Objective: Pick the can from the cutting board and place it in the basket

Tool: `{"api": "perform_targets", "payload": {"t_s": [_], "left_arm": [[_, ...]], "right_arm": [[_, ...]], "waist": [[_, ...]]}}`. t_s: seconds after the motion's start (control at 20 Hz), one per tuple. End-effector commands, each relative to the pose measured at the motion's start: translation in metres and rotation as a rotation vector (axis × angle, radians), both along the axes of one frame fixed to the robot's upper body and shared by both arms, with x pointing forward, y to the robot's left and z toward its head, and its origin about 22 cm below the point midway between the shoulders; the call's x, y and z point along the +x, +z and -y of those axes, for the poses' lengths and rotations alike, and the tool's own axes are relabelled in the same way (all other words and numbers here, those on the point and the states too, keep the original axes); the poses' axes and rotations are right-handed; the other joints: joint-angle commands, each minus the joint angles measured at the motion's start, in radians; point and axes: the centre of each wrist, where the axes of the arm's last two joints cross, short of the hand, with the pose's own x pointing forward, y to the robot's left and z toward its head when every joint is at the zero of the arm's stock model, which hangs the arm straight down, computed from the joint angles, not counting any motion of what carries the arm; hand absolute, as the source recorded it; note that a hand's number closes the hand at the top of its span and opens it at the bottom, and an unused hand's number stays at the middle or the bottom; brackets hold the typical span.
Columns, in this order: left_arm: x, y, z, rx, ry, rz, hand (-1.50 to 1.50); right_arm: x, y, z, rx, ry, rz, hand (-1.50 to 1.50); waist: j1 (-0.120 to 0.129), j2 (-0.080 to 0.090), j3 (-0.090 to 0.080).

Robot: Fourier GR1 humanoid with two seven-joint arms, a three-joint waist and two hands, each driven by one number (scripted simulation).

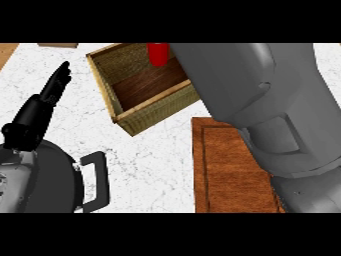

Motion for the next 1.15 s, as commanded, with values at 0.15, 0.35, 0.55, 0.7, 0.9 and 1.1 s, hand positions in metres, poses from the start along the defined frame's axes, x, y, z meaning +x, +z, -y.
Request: {"api": "perform_targets", "payload": {"t_s": [0.15,0.35,0.55,0.7,0.9,1.1], "left_arm": [[0.000,-0.006,-0.010,-0.020,0.009,-0.006,0.00],[-0.004,-0.003,-0.005,-0.011,0.027,-0.010,0.00],[-0.006,-0.002,-0.009,0.006,0.050,-0.019,0.00],[-0.004,0.011,-0.014,0.011,0.052,-0.003,0.00],[-0.013,-0.007,-0.021,0.004,0.079,-0.027,0.00],[-0.012,-0.003,-0.031,0.008,0.106,-0.021,0.00]], "right_arm": [[0.004,-0.007,-0.009,0.123,-0.127,-0.066,-1.50],[-0.014,0.025,-0.012,0.281,-0.129,0.189,-1.50],[-0.015,0.041,0.011,0.372,-0.234,0.406,-1.50],[-0.014,0.045,0.021,0.417,-0.322,0.499,-1.50],[-0.010,0.046,0.046,0.453,-0.407,0.610,-1.50],[-0.016,0.049,0.061,0.448,-0.476,0.677,-1.50]], "waist": [[-0.009,0.003,0.001],[-0.011,0.002,0.001],[-0.034,-0.007,0.002],[-0.043,-0.011,0.003],[-0.078,-0.022,0.004],[-0.103,-0.031,0.005]]}}
